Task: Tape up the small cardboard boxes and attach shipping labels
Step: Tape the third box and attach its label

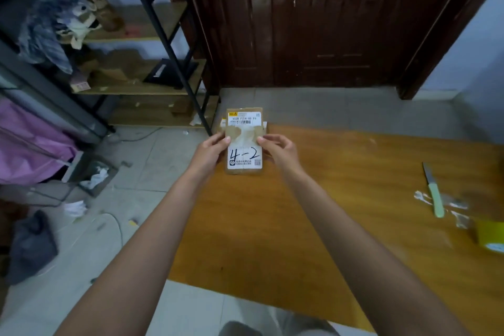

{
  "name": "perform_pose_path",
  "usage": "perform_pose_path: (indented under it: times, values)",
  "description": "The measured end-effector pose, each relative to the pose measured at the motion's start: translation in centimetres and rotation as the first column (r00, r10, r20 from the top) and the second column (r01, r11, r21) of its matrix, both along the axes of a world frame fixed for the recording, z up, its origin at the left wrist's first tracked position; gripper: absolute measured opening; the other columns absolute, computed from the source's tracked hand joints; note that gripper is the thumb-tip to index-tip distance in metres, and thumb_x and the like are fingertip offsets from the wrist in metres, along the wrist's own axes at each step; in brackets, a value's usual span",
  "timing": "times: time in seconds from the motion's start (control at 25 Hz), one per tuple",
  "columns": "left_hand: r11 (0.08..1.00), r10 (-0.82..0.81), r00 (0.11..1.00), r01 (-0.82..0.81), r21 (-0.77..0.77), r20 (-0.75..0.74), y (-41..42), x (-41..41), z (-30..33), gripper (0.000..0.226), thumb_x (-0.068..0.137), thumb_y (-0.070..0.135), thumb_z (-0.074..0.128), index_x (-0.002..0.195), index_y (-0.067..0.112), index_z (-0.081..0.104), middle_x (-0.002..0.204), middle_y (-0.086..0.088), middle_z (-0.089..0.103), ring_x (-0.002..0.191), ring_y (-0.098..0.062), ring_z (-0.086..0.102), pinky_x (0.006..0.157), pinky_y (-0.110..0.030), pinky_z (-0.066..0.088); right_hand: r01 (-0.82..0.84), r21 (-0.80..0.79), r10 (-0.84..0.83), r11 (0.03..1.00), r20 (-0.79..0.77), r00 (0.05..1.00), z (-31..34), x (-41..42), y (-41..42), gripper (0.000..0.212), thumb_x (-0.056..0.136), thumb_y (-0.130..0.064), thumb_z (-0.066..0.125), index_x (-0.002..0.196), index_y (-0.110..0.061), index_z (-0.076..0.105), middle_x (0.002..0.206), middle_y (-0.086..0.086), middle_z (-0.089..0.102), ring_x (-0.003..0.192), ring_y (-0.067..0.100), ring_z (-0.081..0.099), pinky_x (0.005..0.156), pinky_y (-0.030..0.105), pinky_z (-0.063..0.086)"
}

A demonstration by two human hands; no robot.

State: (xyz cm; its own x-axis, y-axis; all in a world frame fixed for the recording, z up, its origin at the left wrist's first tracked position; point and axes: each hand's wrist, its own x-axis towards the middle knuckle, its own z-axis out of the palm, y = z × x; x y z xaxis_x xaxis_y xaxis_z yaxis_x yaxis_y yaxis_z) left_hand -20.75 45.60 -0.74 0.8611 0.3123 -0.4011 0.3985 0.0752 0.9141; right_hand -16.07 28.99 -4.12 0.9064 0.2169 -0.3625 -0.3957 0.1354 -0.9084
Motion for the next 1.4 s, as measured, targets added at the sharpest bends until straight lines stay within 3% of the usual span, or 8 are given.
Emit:
perform_pose_path:
  times: [0.2, 0.36, 0.48, 0.64, 0.96, 1.12, 1.28, 1.4]
  values:
    - [0.989, -0.143, 0.988, 0.144, 0.016, -0.06, 1.2, 6.3, -4.0, 0.042, 0.097, 0.024, 0.058, 0.137, 0.013, 0.052, 0.119, -0.007, 0.068, 0.103, -0.02, 0.068, 0.082, -0.031, 0.057, 0.146, -0.066, -0.149, 0.987, -0.043, 0.988, -3.0, 3.7, 0.0, 0.034, 0.085, -0.019, 0.073, 0.112, -0.006, 0.061, 0.109, 0.009, 0.068, 0.098, 0.022, 0.069, 0.084, 0.034, 0.059]
    - [0.965, -0.235, 0.968, 0.243, 0.1, -0.087, 3.0, 10.1, -6.9, 0.029, 0.099, 0.026, 0.055, 0.125, 0.013, 0.061, 0.12, -0.003, 0.065, 0.105, -0.015, 0.063, 0.089, -0.029, 0.053, 0.293, -0.134, -0.307, 0.947, -0.093, 0.947, -5.0, 6.0, -0.8, 0.032, 0.085, -0.018, 0.072, 0.113, -0.005, 0.06, 0.11, 0.009, 0.068, 0.098, 0.022, 0.069, 0.081, 0.031, 0.059]
    - [0.956, -0.15, 0.981, 0.176, 0.233, -0.125, 6.1, 11.9, -9.6, 0.02, 0.097, 0.022, 0.057, 0.114, 0.014, 0.063, 0.119, -0.001, 0.063, 0.107, -0.019, 0.059, 0.093, -0.036, 0.051, 0.317, -0.181, -0.341, 0.931, -0.116, 0.933, -6.9, 8.4, -1.3, 0.03, 0.087, -0.016, 0.07, 0.112, -0.005, 0.059, 0.11, 0.011, 0.068, 0.093, 0.02, 0.07, 0.072, 0.025, 0.059]
    - [0.895, 0.06, 0.981, 0.03, 0.445, -0.186, 10.1, 11.7, -13.2, 0.013, 0.096, 0.019, 0.056, 0.108, 0.014, 0.06, 0.112, -0.001, 0.061, 0.101, -0.02, 0.058, 0.076, -0.026, 0.046, 0.318, -0.272, -0.368, 0.908, -0.156, 0.917, -9.8, 10.9, -2.1, 0.031, 0.089, -0.012, 0.068, 0.117, -0.001, 0.06, 0.107, 0.011, 0.068, 0.087, 0.019, 0.069, 0.066, 0.023, 0.056]
    - [0.889, 0.09, 0.955, 0.052, 0.456, -0.283, 10.4, 10.8, -16.8, 0.024, 0.094, 0.015, 0.058, 0.118, 0.013, 0.059, 0.121, -0.004, 0.062, 0.097, -0.016, 0.055, 0.078, -0.027, 0.044, 0.237, -0.405, -0.336, 0.883, -0.191, 0.922, -14.1, 12.1, -1.5, 0.018, 0.09, -0.017, 0.065, 0.107, -0.011, 0.067, 0.095, 0.005, 0.073, 0.078, 0.015, 0.071, 0.067, 0.025, 0.057]
    - [0.886, 0.096, 0.942, 0.067, 0.46, -0.322, 10.1, 10.9, -16.2, 0.028, 0.094, 0.016, 0.057, 0.122, 0.012, 0.058, 0.124, -0.005, 0.062, 0.102, -0.019, 0.057, 0.081, -0.029, 0.046, 0.17, -0.526, -0.259, 0.833, -0.098, 0.961, -14.3, 11.8, -0.9, 0.029, 0.091, -0.027, 0.064, 0.118, -0.015, 0.066, 0.104, 0.0, 0.072, 0.076, 0.006, 0.067, 0.062, 0.018, 0.054]
    - [0.87, 0.161, 0.952, -0.013, 0.493, -0.259, 9.5, 11.5, -14.1, 0.023, 0.093, 0.013, 0.057, 0.116, 0.014, 0.056, 0.12, -0.005, 0.061, 0.099, -0.018, 0.056, 0.07, -0.023, 0.047, 0.148, -0.634, -0.181, 0.759, 0.013, 0.983, -12.7, 11.4, -1.5, 0.042, 0.089, -0.036, 0.064, 0.123, -0.012, 0.058, 0.116, 0.001, 0.064, 0.09, 0.013, 0.063, 0.078, 0.031, 0.055]
    - [0.881, 0.139, 0.968, -0.026, 0.472, -0.208, 7.5, 12.2, -11.6, 0.023, 0.091, 0.012, 0.056, 0.114, 0.016, 0.056, 0.116, -0.002, 0.059, 0.099, -0.019, 0.056, 0.077, -0.03, 0.048, 0.136, -0.632, -0.099, 0.763, 0.094, 0.991, -10.4, 11.0, -1.8, 0.042, 0.088, -0.037, 0.064, 0.123, -0.013, 0.06, 0.12, 0.002, 0.062, 0.106, 0.018, 0.061, 0.089, 0.036, 0.052]
